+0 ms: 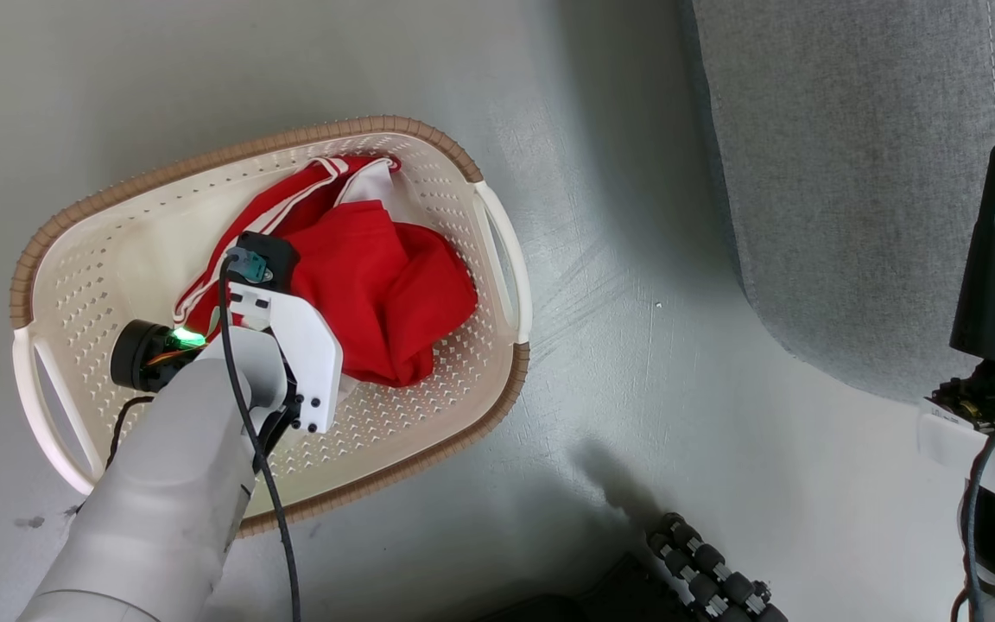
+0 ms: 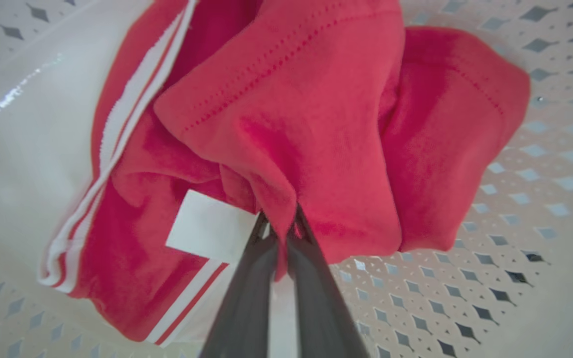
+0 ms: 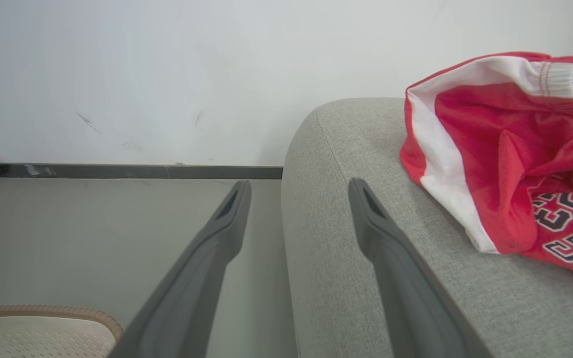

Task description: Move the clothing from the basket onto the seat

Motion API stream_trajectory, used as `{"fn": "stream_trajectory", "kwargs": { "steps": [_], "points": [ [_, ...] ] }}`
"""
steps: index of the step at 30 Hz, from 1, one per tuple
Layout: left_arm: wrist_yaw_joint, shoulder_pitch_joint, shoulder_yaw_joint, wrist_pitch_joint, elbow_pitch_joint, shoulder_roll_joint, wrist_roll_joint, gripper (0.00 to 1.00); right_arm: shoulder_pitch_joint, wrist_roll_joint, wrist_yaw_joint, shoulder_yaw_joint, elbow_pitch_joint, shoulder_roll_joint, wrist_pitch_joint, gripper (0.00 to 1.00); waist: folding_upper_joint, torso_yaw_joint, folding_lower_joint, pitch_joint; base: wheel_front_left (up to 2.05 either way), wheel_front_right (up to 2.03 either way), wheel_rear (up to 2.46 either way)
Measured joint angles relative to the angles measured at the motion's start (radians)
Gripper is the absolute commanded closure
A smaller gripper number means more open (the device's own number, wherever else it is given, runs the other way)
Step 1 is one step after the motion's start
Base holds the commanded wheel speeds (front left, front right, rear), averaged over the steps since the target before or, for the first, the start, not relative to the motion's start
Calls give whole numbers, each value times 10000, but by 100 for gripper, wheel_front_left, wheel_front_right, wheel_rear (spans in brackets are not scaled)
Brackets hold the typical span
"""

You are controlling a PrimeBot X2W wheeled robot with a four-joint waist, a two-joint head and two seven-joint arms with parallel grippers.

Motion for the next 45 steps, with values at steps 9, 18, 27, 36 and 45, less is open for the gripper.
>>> {"fn": "stream_trajectory", "kwargs": {
  "steps": [9, 18, 27, 36, 45],
  "points": [
    [-102, -1, 184, -33, 12, -146, -426, 100, -162, 0, 0, -12, 31, 0, -33, 0, 0, 22, 0, -97, 0, 0, 0],
    [-198, -28, 487, -359, -316, -282, -849, 100, -534, 88, 0, 180, 140, -2, -121, 0, 0, 153, 0, -249, 0, 0, 0],
    [-265, -47, 796, -1413, -876, 31, -1156, 100, -914, 67, 0, 234, 328, -12, -209, 0, 0, 421, 0, -517, 0, 0, 0],
    [-267, 9, 1089, -2422, -1492, 35, -1513, 100, -1130, -33, 0, 173, 648, -19, -224, 0, 0, 759, 0, -957, 0, 0, 0],
    [-268, 528, 1110, -3143, -2564, -25, -2117, 100, -1236, -36, 0, 54, 1104, -31, -309, 0, 1, 1106, 0, -1705, 0, 0, 0]
  ]
}}
